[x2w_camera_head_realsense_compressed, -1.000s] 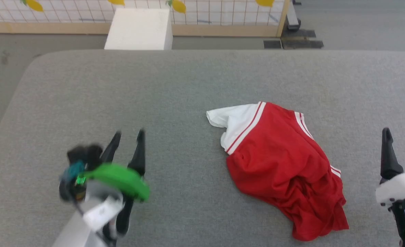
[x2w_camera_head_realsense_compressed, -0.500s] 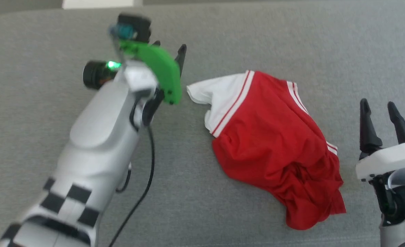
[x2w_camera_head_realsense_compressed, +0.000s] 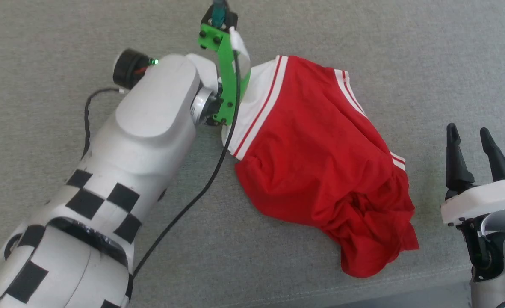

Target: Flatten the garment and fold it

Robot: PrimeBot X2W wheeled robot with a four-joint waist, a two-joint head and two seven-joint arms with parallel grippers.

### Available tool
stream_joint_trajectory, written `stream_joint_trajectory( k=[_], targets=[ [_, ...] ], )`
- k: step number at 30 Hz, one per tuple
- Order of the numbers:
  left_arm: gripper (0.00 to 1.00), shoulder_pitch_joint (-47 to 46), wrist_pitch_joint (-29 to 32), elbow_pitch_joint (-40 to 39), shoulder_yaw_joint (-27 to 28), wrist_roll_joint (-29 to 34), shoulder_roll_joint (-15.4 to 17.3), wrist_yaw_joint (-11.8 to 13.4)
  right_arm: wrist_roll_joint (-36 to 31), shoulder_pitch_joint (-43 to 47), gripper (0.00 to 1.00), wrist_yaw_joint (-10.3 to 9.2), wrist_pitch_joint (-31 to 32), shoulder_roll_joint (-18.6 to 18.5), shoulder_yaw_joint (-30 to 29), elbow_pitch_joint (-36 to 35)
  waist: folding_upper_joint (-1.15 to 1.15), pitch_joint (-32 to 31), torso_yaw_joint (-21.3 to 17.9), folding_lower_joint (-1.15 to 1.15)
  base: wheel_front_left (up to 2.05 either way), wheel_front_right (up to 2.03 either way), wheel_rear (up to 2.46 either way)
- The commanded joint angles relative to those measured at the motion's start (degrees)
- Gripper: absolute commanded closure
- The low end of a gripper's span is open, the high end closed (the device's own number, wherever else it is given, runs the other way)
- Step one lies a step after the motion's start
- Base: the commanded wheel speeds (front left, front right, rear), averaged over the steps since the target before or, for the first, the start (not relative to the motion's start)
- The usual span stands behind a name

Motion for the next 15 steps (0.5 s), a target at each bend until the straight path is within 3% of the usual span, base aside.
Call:
stream_joint_trajectory(
  k=[1,2,3,5,9,15],
  targets=[
    [0.0,1.1,2.8,1.5,-1.1,-0.1,-0.4,-0.6,-0.3,-1.3,0.0,-0.08,-0.5,0.1,-0.2,0.1,0.0,1.2,-0.8,0.0,0.0,0.0,0.0],
    [0.0,1.3,3.9,1.7,-1.4,-0.2,-0.5,-0.7,-0.4,-1.4,0.0,-0.08,-0.6,0.1,-0.2,0.2,0.0,1.3,-0.8,0.0,0.0,0.0,0.0],
    [0.21,1.7,4.7,1.8,-1.8,-0.2,-0.5,-0.7,-0.4,-1.5,0.0,-0.08,-0.7,0.1,-0.3,0.3,0.0,1.3,-0.7,0.0,0.0,0.0,0.0],
    [1.0,2.3,5.2,1.6,-1.9,-0.5,-0.6,-0.7,-0.5,-1.6,0.0,-0.08,-0.9,0.1,-0.3,0.4,0.0,1.3,-0.3,0.0,0.0,0.0,0.0],
    [1.0,2.9,3.1,0.0,-0.6,-1.9,-0.6,-0.6,-0.7,-1.5,0.0,-0.08,-1.0,0.1,-0.4,0.9,0.0,0.7,0.8,0.0,0.0,0.0,0.0],
    [1.0,3.3,-5.9,-3.8,6.0,-6.7,-0.6,0.6,-2.0,-0.8,0.0,-0.08,-0.7,0.1,-0.7,1.4,0.0,-2.6,3.2,0.0,0.0,0.0,0.0]
  ],
)
